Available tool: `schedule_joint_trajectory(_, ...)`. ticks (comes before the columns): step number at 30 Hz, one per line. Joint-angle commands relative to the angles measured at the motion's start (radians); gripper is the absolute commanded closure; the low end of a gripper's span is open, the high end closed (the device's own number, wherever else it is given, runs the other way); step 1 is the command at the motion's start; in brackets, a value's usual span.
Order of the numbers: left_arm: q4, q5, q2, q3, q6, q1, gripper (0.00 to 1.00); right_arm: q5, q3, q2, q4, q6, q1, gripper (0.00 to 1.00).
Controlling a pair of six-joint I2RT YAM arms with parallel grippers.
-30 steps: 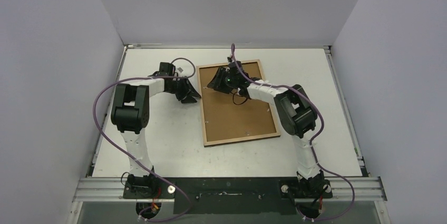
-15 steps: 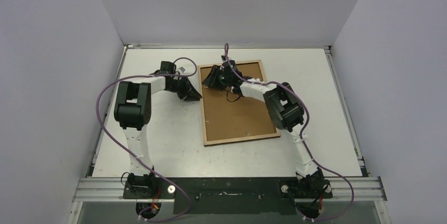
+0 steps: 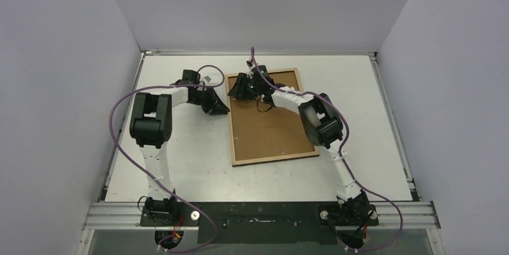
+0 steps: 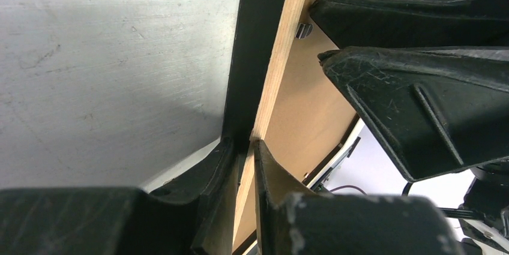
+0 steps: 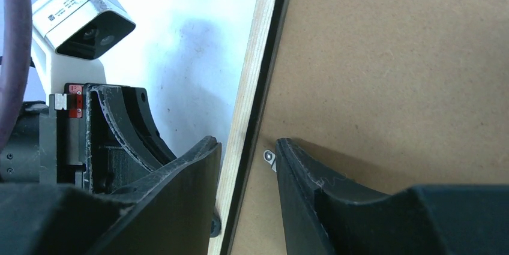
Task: Put the photo into the frame
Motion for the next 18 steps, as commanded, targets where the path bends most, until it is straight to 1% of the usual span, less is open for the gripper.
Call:
schedule_joint_trajectory(1,-0.062,-0.061,0.029,-0.027,0.043,-0.009,0.88,-0.038,0.03,0.039,-0.103,-0.088,-0.002,0.59)
schedule_joint_trajectory(8,-0.068,-0.063,0.038,-0.01,0.034,-0.009,0.89,-0.081,0.025,0.017,-0.147,-0.091,-0.001,0.6)
schedule_joint_trajectory(13,-0.064,-0.068,0.038,-0.004,0.027,-0.009,0.9,-0.12,0.008,0.0,-0.139,-0.069,-0.001,0.6)
schedule_joint_trajectory(18,-0.063,-0.066,0.042,-0.008,0.025,-0.009,0.91,-0.125,0.001,-0.001,-0.138,-0.054,0.002,0.61)
